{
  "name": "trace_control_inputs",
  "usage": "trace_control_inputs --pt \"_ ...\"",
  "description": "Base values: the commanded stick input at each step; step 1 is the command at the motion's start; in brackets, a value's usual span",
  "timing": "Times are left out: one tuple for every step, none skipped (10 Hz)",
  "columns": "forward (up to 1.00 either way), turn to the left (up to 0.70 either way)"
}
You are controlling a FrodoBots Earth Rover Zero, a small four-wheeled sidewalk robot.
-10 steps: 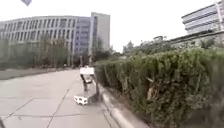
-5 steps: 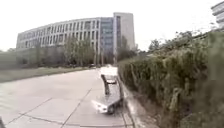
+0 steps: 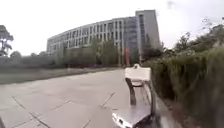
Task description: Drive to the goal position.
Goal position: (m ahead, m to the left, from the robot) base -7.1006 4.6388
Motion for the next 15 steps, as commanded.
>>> trace_control_inputs --pt "-0.7 0.0" --pt "-0.7 0.0" --pt "-0.7 0.0" --pt "-0.7 0.0" --pt "-0.69 0.0" --pt "-0.66 0.0" --pt "-0.63 0.0" --pt "-0.35 0.0" --pt "-0.02 0.0" --pt "0.0 0.0" --pt "0.0 0.0" --pt "0.0 0.0" --pt "0.0 0.0" --pt "0.38 0.19" --pt "0.7 0.35"
